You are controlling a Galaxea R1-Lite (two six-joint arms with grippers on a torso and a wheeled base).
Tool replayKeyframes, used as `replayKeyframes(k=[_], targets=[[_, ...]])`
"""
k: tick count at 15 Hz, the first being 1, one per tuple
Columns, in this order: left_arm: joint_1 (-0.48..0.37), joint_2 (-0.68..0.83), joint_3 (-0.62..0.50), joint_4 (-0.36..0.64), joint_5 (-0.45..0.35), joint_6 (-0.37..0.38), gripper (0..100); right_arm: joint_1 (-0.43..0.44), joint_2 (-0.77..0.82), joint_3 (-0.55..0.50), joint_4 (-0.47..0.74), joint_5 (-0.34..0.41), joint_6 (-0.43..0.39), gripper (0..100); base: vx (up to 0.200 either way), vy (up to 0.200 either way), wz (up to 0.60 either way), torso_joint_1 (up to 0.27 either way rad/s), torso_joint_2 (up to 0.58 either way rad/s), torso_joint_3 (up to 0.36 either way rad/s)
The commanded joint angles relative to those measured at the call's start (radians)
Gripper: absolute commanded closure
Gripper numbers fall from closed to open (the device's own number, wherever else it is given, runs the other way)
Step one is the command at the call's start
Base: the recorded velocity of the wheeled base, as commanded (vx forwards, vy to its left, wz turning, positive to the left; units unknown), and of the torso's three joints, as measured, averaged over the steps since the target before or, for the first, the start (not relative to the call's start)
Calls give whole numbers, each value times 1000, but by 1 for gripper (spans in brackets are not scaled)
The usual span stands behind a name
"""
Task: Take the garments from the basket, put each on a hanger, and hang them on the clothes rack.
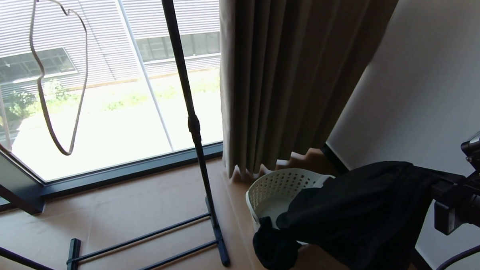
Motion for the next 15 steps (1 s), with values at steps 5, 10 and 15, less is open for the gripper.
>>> replayKeyframes(k=[5, 10, 15], targets=[[0, 1, 0, 0, 0, 0, 0, 36, 27, 119, -218, 1, -3, 100, 0, 0, 0, 102, -302, -11], [0, 1, 0, 0, 2, 0, 0, 34, 53, 116, -223, 18, -5, 100, 0, 0, 0, 59, -151, 107], [0, 1, 0, 0, 0, 0, 0, 34, 53, 116, -223, 18, -5, 100, 0, 0, 0, 198, -521, -122]])
